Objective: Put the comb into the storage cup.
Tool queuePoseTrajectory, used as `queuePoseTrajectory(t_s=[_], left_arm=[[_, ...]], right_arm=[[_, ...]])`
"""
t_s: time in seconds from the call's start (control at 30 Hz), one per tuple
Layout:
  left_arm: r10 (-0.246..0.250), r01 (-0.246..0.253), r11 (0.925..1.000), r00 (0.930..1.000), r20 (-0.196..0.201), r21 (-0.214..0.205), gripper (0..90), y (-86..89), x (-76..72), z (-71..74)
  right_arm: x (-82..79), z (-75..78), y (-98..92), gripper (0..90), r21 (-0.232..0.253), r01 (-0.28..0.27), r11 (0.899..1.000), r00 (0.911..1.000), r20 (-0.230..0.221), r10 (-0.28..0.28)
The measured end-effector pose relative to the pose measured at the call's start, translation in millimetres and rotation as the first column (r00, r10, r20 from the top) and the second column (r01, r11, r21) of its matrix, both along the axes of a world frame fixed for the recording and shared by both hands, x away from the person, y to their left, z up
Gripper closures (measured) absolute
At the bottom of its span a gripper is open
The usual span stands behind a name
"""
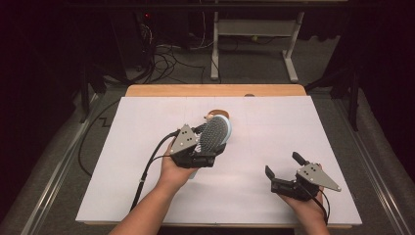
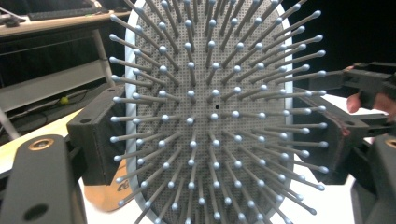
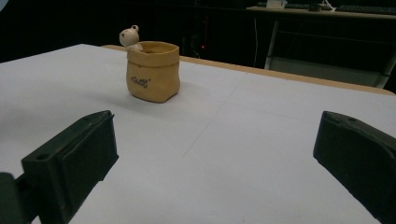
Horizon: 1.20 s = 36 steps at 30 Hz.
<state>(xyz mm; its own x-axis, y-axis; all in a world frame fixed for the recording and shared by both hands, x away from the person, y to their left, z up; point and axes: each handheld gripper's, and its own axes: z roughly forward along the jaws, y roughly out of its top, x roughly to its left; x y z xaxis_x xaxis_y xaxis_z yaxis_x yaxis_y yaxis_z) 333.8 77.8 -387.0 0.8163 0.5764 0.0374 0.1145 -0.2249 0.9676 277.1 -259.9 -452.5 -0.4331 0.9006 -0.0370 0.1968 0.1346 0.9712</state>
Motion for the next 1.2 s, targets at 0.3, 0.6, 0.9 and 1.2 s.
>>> queuePoseTrajectory(t_s=[0.3,0.6,0.9,1.2], left_arm=[[-0.001,0.001,1.0000,1.0000,0.000,0.007,20.3,-0.3,-3.0,-4.1],[0.001,-0.001,0.9999,1.0000,0.000,0.013,20.3,3.5,-2.7,-5.9],[0.006,-0.006,1.0000,1.0000,-0.001,0.006,20.2,6.7,-3.7,-7.3],[0.019,-0.019,0.9996,0.9998,0.000,0.023,20.2,10.0,-7.5,-12.8]], right_arm=[[10.4,4.2,12.6,0.2,0.004,-0.022,1.000,0.9997,-0.006,0.022],[34.9,17.1,34.7,0.1,-0.014,-0.055,0.998,0.9985,-0.011,0.055],[52.4,26.0,62.7,0.1,-0.020,-0.110,0.994,0.9939,0.001,0.110],[58.6,22.8,80.7,0.1,-0.040,-0.136,0.990,0.9907,-0.017,0.135]])
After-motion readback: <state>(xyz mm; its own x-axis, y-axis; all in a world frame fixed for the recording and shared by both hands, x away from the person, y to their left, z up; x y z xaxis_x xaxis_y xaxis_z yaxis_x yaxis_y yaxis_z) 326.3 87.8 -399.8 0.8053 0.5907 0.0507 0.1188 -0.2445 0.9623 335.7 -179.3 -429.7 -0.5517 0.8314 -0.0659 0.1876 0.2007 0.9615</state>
